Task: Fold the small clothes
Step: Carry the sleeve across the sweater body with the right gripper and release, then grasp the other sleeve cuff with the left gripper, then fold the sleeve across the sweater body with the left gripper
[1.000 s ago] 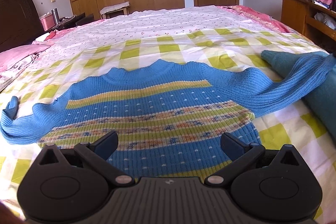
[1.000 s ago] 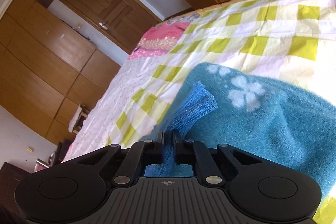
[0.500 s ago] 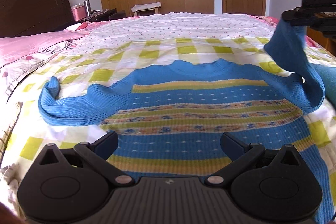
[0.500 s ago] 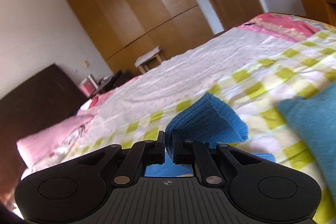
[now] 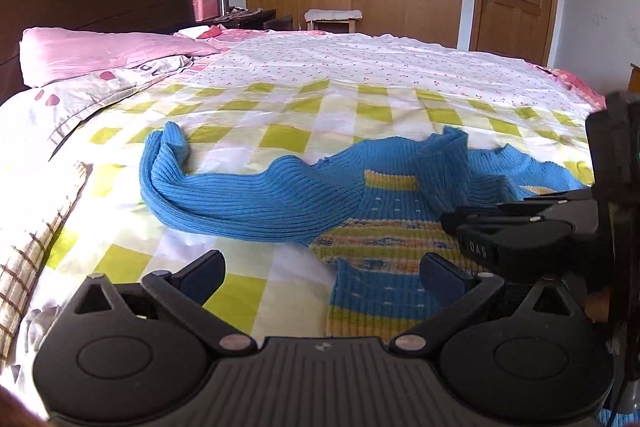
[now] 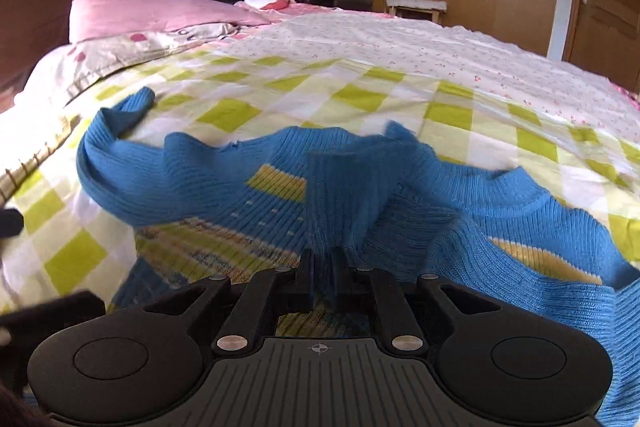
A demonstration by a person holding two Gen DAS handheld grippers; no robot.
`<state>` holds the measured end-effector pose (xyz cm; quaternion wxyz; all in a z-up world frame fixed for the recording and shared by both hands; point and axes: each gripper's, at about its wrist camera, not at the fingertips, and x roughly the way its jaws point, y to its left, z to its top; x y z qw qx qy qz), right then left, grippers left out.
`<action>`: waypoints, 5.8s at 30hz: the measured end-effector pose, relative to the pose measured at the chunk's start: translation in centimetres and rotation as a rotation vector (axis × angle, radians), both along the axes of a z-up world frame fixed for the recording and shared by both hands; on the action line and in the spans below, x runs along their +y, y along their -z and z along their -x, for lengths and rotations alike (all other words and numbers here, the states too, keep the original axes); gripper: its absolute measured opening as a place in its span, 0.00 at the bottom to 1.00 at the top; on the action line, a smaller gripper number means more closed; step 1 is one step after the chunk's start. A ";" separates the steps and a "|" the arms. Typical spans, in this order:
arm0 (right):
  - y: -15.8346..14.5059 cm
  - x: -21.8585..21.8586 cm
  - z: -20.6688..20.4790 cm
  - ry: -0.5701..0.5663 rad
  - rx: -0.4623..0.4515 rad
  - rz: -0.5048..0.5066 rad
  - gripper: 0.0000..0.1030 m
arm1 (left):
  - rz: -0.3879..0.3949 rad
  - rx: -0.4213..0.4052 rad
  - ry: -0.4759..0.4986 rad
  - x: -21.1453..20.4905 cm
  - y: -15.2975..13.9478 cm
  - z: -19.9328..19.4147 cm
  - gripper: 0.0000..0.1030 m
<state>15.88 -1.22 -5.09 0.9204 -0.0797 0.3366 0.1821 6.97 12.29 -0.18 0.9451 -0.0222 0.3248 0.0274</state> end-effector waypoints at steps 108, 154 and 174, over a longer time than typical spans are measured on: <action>-0.7 -3.6 4.2 0.069 -0.011 -0.190 0.41 | 0.141 0.173 -0.486 21.5 1.0 -16.6 0.59; -2.3 -9.6 5.3 0.235 0.133 -0.452 0.49 | 0.222 0.157 0.244 -1.7 3.0 -2.5 0.14; 0.6 -6.4 3.0 0.273 0.329 -0.542 0.31 | 0.300 0.110 0.213 2.1 1.9 -1.9 0.22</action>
